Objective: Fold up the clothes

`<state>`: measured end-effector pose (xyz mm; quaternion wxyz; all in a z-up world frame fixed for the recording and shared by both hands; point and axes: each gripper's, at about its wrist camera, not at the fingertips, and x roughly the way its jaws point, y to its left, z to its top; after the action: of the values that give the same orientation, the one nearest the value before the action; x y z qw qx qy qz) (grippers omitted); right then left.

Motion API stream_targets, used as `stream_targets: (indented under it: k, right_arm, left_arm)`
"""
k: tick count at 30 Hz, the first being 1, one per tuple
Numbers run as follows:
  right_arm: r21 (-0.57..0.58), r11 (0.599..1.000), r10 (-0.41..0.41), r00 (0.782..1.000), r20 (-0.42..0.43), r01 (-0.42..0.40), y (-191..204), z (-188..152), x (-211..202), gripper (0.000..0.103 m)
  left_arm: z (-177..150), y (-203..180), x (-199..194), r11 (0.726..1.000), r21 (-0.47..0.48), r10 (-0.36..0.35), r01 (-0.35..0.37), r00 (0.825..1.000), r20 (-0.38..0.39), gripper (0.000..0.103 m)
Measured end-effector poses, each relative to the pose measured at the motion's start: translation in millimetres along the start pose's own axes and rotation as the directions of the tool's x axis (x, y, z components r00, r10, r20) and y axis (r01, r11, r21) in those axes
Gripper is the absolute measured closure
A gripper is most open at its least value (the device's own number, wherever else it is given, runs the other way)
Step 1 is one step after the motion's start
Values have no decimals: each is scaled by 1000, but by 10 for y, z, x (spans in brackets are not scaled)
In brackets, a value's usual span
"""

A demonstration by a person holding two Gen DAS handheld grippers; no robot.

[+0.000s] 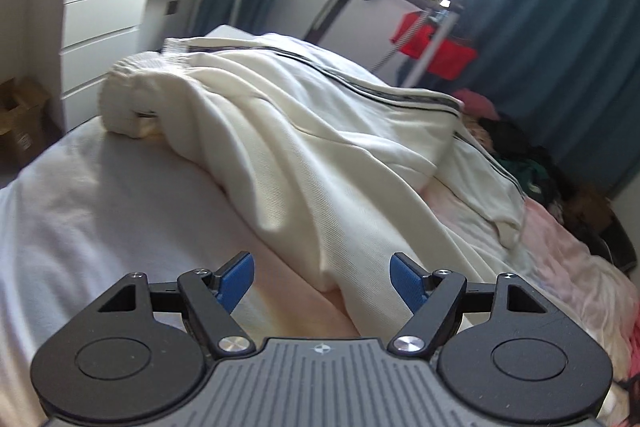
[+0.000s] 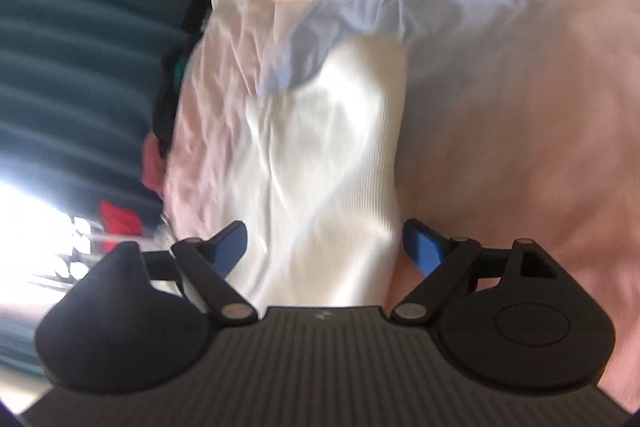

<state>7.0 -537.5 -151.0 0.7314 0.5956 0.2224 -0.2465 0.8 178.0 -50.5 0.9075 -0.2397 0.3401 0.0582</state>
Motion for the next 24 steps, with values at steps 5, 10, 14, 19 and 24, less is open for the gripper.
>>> stream_targets:
  k: [5, 10, 14, 19, 24]
  right_arm:
    - [-73, 997, -38, 999, 26, 40, 239, -190, -41, 15]
    - [-103, 994, -40, 998, 40, 44, 284, -335, -49, 16]
    - [-135, 990, -27, 999, 43, 32, 224, -258, 26, 16]
    - [-106, 994, 8, 999, 48, -3, 25, -186, 70, 17]
    - [-108, 994, 32, 996, 81, -23, 54, -182, 86, 15]
  left_arm:
    - [190, 22, -209, 994, -103, 31, -32, 999, -6, 26]
    - [328, 21, -348, 986, -159, 57, -58, 998, -8, 25]
    - [381, 6, -350, 986, -141, 90, -90, 996, -5, 25]
    - [407, 118, -219, 986, -139, 91, -87, 996, 23, 23]
    - [431, 424, -22, 965, -245, 97, -89, 995, 22, 23]
